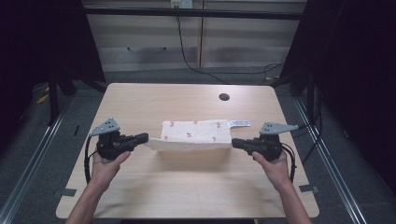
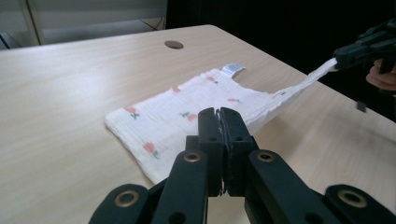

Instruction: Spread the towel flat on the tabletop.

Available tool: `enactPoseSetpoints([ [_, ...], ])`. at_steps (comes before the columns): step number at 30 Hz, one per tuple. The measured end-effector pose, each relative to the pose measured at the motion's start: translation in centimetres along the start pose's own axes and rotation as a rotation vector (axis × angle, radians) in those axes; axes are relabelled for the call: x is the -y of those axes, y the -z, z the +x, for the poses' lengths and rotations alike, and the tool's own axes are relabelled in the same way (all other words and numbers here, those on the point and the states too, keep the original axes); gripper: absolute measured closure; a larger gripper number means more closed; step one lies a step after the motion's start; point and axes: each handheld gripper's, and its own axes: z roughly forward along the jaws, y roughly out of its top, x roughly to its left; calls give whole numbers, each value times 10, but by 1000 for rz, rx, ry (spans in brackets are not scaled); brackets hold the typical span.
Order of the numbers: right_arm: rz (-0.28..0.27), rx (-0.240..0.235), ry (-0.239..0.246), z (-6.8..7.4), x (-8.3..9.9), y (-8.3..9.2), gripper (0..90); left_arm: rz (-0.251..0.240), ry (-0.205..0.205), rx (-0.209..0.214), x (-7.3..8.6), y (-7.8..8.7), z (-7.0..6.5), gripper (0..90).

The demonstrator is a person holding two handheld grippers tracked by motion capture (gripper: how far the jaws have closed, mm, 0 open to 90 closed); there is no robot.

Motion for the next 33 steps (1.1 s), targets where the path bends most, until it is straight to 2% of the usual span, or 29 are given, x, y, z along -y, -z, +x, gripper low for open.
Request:
enactPoseSetpoints([
  [3,18,-10,-13,6,14,2,881,39,-15,-1,12,3,-9,884],
  [5,48,-3,4,11,21,1,881,54,-12,12,22,3,-13,883],
  [9,65,-4,-16,14,36,0,881,81,-3,25,41,1,-18,884],
  [12,94,-4,-14,17,46,0,880,109,-4,30,52,0,-23,883],
  [14,109,-3,-16,19,52,0,880,142,-21,32,58,0,-26,882],
  [18,123,-8,-15,22,61,2,879,162,-6,45,69,0,-29,882],
  [20,145,-3,-17,23,64,1,879,176,-4,58,74,-4,-32,881],
  [23,159,9,-24,21,70,2,878,206,-24,68,78,-9,-37,881],
  [27,170,13,-30,20,75,6,878,215,-38,87,79,-10,-41,879],
  [30,186,2,-44,20,79,7,877,217,-30,95,81,-10,-42,879],
  [33,198,3,-39,22,81,7,877,233,-36,100,85,-10,-45,879],
])
